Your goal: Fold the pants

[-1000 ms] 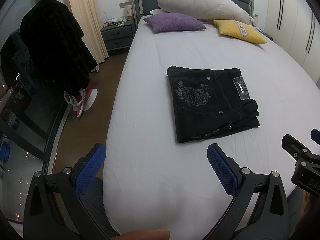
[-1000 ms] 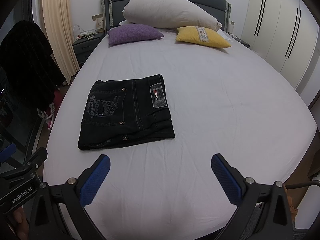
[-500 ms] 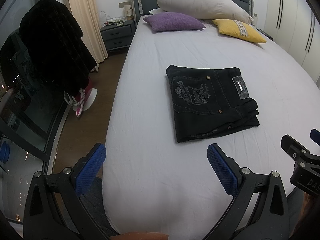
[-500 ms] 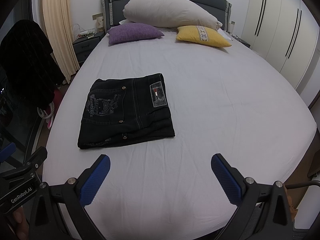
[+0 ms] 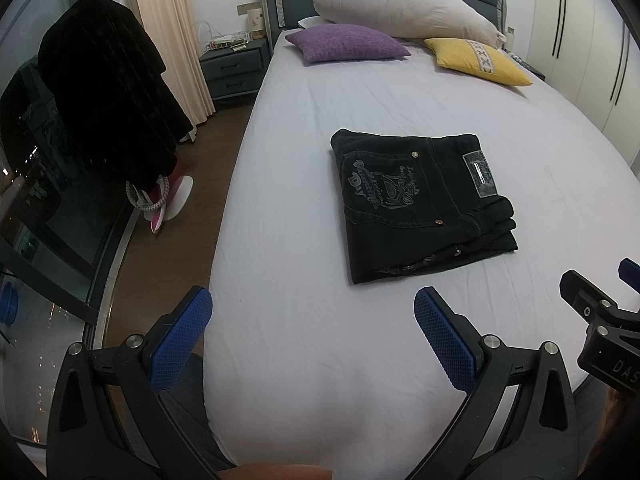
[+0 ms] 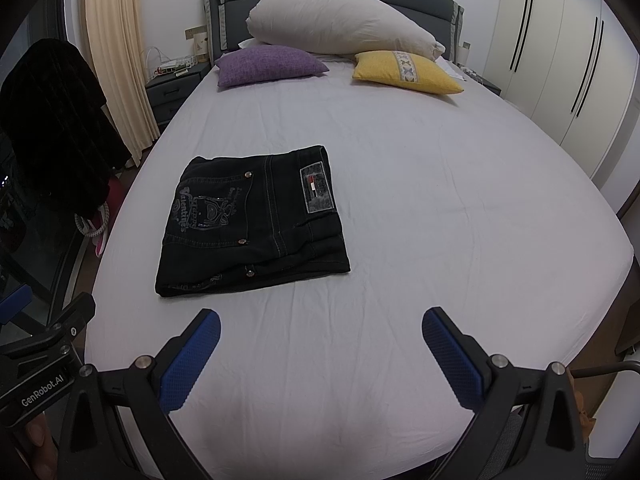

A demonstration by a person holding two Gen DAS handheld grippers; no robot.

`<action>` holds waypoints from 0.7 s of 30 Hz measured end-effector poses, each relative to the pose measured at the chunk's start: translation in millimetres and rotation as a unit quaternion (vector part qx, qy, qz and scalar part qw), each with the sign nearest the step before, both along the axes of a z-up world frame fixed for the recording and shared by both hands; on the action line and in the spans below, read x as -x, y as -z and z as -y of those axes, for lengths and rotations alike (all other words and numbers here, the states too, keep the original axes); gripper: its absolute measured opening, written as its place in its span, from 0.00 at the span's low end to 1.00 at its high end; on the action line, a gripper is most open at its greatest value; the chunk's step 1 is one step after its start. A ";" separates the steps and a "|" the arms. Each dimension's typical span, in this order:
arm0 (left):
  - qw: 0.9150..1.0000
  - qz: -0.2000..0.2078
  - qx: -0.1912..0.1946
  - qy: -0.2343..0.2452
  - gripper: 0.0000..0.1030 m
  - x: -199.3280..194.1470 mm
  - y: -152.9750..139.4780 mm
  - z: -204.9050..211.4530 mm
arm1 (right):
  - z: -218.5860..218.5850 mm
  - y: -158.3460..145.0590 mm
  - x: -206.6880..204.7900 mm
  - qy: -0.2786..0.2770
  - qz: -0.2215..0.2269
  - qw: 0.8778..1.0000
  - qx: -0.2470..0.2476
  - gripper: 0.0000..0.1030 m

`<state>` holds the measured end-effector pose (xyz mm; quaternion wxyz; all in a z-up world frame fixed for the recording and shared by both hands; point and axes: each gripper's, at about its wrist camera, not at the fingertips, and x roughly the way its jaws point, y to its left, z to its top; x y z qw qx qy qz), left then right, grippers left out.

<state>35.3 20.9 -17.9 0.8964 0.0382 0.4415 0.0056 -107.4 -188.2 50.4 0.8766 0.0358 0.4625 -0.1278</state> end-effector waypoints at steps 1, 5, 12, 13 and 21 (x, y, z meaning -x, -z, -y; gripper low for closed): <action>1.000 0.000 0.000 0.000 1.00 -0.1 -0.1 0.0 | 0.1 0.0 0.1 0.000 0.000 1.000 0.000 1.00; 1.000 -0.001 0.000 0.002 1.00 -0.5 1.1 0.0 | 0.0 -0.2 0.2 0.000 0.000 1.000 0.000 1.00; 1.000 -0.002 0.000 0.003 1.00 -1.0 1.3 -0.3 | -0.2 -0.5 -0.1 0.000 -0.001 1.000 0.001 1.00; 1.000 -0.002 0.000 0.003 1.00 -0.6 1.8 0.5 | -0.1 -0.5 -0.1 0.000 -0.001 1.000 0.001 1.00; 1.000 -0.002 0.000 0.006 1.00 1.3 2.7 1.8 | 0.0 0.8 0.8 0.000 -0.001 1.000 0.001 1.00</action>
